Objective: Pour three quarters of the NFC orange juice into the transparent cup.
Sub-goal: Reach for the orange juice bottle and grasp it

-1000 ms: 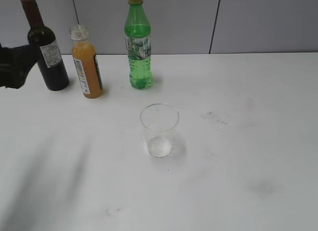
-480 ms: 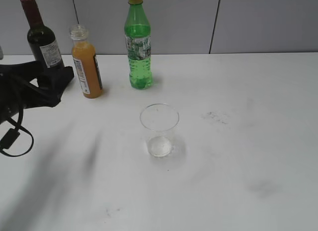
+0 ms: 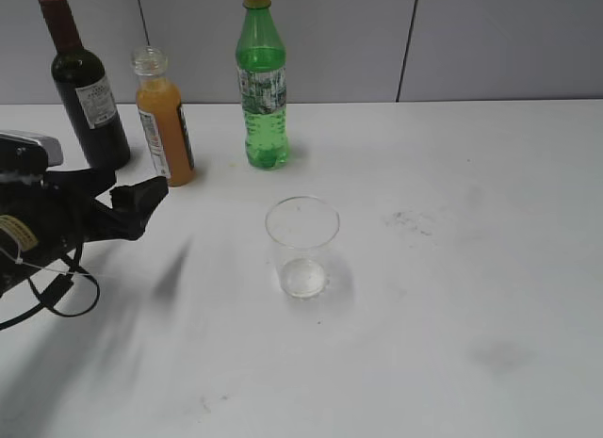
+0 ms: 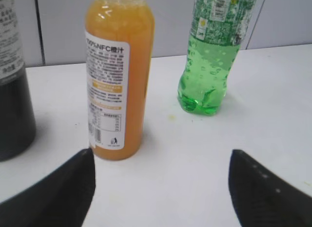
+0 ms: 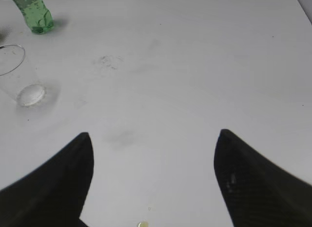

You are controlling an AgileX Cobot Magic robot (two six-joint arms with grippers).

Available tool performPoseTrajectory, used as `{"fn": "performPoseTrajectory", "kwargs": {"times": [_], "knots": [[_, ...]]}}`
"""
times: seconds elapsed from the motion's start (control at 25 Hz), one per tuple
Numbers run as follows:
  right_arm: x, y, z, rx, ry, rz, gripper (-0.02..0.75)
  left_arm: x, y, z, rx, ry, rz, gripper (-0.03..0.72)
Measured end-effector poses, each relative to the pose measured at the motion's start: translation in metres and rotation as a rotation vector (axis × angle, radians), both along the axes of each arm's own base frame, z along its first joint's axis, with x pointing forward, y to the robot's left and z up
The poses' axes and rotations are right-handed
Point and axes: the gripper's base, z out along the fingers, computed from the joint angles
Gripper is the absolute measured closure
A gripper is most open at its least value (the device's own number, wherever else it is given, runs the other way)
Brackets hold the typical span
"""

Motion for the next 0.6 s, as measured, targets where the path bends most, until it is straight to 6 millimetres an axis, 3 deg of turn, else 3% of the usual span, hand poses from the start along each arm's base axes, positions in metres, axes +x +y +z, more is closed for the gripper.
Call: {"fn": "performPoseTrajectory", "kwargs": {"times": [0.6], "knots": [[0.0,0.0,0.0,0.0,0.0,0.0,0.147,0.069,-0.013,-0.022,-0.005,-0.104,0.027,0.009]]}}
